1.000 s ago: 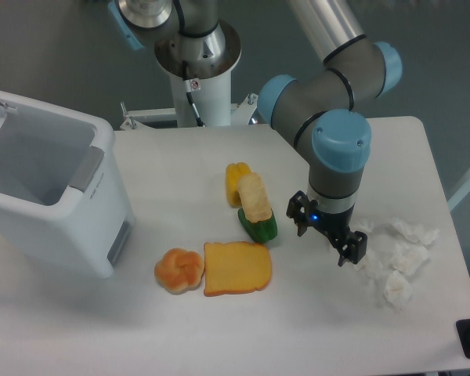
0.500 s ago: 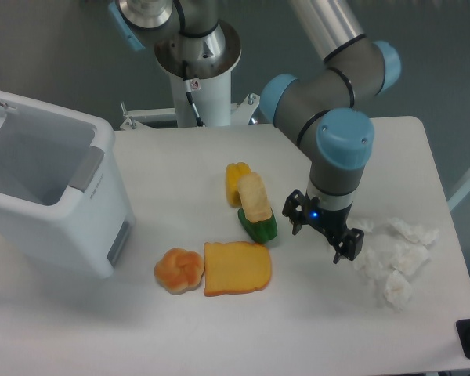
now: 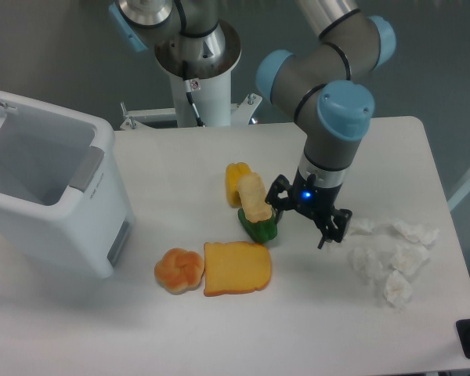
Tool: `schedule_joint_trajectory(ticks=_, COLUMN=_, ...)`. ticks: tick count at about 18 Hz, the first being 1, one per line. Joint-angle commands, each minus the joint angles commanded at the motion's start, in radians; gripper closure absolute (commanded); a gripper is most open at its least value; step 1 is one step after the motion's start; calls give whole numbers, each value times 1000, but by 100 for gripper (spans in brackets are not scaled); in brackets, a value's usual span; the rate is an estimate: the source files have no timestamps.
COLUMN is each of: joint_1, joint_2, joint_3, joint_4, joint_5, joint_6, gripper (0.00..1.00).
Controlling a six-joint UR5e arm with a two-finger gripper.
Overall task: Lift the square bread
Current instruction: 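Move the gripper over the small beige square bread by the peppers, then lower the gripper onto the small square bread and close on it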
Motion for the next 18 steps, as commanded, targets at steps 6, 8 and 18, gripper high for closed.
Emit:
schedule_joint_trajectory(ticks=6, joint_1=2, joint_2=66, joint_3=-86, joint_4=-97, joint_5=80, joint_6=-67, gripper=0)
schedule_joint_trajectory(ticks=8, joint_1=-8, joint_2=75, joint_3=-89, joint_4=-100, joint_5=77, joint_6=-170, gripper=0)
schedule_joint_trajectory(ticks=18, joint_1=-46, joint_2=57, joint_3=-89, joint_4=-82, joint_5=78, joint_6=-339, gripper=0)
